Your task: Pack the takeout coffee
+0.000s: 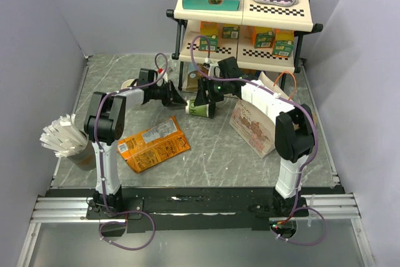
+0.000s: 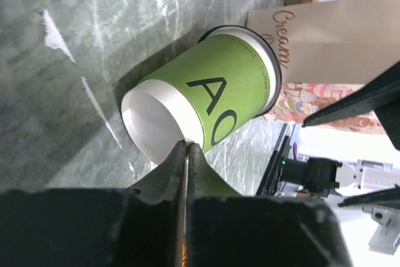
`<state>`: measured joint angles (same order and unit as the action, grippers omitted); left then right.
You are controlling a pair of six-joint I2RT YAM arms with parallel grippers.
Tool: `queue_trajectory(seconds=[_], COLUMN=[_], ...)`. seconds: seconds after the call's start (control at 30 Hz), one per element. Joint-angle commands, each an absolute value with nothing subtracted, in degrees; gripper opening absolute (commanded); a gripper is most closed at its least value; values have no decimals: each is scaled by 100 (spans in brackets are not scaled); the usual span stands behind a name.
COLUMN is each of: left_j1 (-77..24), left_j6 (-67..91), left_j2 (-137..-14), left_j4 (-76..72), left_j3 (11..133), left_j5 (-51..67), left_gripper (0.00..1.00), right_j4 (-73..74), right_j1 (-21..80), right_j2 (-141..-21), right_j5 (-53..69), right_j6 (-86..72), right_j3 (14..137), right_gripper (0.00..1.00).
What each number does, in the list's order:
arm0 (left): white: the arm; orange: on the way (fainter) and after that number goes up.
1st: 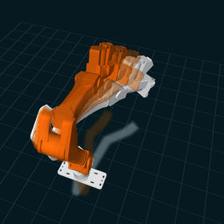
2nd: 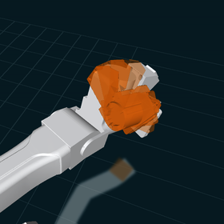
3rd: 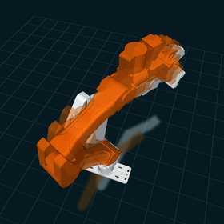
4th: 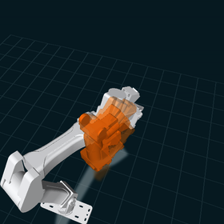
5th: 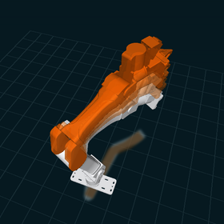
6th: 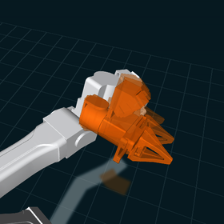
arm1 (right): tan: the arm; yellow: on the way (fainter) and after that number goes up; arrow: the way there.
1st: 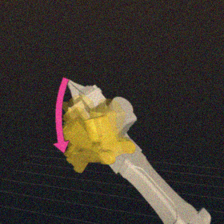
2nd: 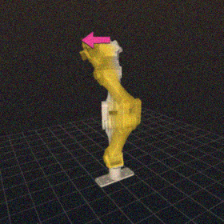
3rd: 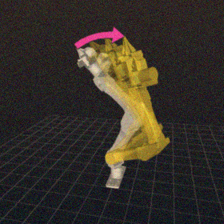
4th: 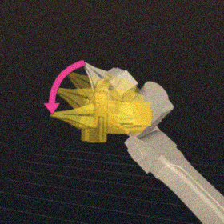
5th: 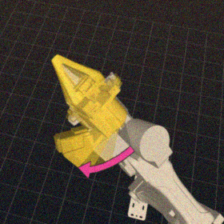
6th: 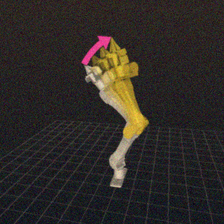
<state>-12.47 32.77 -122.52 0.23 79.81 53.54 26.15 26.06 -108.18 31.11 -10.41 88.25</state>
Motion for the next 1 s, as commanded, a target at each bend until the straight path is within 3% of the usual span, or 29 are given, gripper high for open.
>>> queue_trajectory(seconds=[0.0,0.27,0.5,0.8,0.97], left_j1=[-1283,-1204,-1248,-1310,-1274], left_j6=[3305,3727,3517,3156,4427], left_j2=[-12296,-11427,-9917,-9720,-10063], left_j4=[-369,-1537,-2172,-1968,-3170], left_j3=[7937,7138,5942,5757,5398], left_j5=[5896,6346,5960,5573,5792], left_gripper=[1,1,1,1,1], right_j4=[2505,2891,2963,2795,2865], right_j1=[2566,2276,2110,2066,2057], right_j2=[-10714,-10275,-9924,-9677,-9694], right_j5=[3146,3085,3592,3867,3903], right_j6=[-958,-1081,-1537,-1450,-1573], right_j3=[8947,9053,8852,8288,8279], right_gripper=[69,74,100,100,100])
